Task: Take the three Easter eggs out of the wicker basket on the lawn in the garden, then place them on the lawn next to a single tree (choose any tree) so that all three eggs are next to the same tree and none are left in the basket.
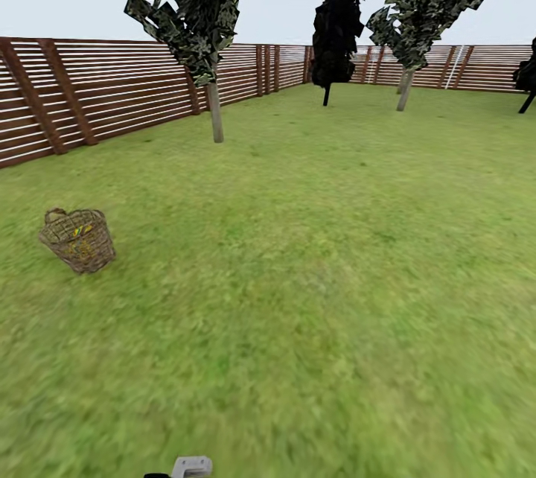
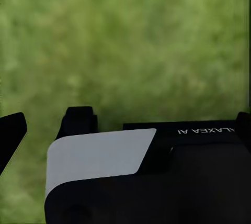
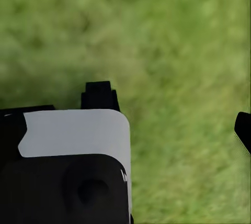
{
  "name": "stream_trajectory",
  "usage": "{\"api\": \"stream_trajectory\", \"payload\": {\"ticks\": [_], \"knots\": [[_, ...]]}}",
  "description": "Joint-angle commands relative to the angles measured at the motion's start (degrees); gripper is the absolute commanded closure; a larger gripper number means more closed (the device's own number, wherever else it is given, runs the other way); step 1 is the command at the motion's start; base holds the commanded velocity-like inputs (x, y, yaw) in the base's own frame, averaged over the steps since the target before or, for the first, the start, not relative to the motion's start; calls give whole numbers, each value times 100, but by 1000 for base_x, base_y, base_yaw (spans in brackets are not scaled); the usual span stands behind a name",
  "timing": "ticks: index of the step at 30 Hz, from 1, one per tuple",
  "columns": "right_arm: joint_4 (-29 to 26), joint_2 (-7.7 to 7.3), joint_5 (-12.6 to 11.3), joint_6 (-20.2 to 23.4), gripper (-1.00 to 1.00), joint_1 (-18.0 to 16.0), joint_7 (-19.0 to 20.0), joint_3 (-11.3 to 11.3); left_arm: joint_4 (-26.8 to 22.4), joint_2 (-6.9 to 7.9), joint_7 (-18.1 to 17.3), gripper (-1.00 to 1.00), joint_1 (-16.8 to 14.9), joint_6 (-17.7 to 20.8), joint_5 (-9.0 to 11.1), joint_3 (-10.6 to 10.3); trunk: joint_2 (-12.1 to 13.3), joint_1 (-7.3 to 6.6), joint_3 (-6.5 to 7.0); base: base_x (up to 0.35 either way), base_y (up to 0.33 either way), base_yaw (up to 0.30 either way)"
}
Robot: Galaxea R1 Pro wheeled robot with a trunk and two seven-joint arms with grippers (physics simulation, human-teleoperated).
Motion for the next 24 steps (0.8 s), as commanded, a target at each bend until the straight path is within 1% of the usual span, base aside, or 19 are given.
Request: {"api": "stream_trajectory", "payload": {"ticks": [1, 16, 19, 24], "knots": [[-12, 0, 13, 32, -100, 0, -10, -24, -12, -4, -11, -100, 0, 35, 6, 6, -2, 3, -5, 326, 0, 0], [-24, 7, 17, 33, -100, 0, -10, -5, -12, 2, -11, -100, 0, 35, 6, 6, -2, 3, -5, 326, 0, 1], [-29, 5, 20, 32, -100, 0, -10, -4, -12, -4, -11, -100, 0, 35, 6, 6, -2, 3, -5, 326, 0, 156], [-30, -1, 22, 32, -100, 0, -10, -4, -12, -4, -11, -100, 0, 35, 6, 6, -2, 3, -5, 326, 0, 267]]}}
